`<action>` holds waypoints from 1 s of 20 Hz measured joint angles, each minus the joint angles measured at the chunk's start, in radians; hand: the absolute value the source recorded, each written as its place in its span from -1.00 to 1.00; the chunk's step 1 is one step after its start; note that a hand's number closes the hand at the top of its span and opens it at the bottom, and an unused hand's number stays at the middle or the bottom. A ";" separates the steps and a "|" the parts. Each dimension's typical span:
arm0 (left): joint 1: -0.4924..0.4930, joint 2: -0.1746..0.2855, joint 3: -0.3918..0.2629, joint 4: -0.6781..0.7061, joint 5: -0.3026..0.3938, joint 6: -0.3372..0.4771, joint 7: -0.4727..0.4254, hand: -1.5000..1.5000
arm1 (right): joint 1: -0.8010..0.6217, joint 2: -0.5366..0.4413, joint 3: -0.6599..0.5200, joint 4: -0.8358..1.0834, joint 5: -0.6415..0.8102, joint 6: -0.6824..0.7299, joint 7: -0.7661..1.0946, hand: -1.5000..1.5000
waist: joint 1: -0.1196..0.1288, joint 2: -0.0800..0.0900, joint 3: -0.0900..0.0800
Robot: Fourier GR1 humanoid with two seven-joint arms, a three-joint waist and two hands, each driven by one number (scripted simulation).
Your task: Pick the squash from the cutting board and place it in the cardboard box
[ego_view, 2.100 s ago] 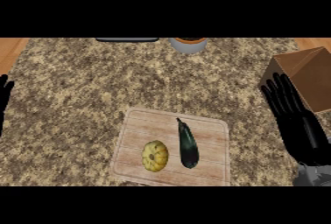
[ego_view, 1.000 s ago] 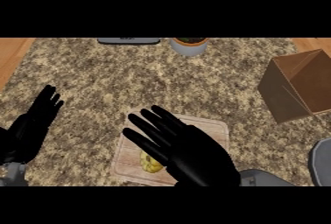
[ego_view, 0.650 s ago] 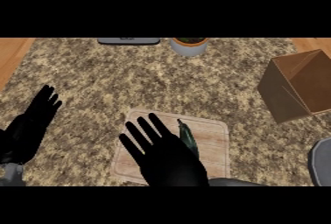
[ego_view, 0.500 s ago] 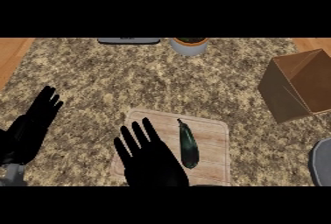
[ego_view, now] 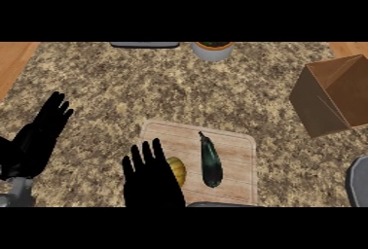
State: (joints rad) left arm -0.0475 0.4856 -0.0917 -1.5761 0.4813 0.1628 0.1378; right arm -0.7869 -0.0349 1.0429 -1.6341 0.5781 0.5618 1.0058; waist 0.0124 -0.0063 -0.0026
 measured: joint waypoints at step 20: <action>0.029 -0.025 0.035 -0.023 -0.031 -0.041 0.012 0.00 | -0.053 0.015 0.058 0.091 -0.105 0.000 0.062 -1.00 | 0.003 0.003 0.002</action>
State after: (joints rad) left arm -0.0184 0.4601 -0.0562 -1.5994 0.4501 0.1214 0.1499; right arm -0.8403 -0.0195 1.1005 -1.5434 0.4735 0.5614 1.0678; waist 0.0156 -0.0030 -0.0009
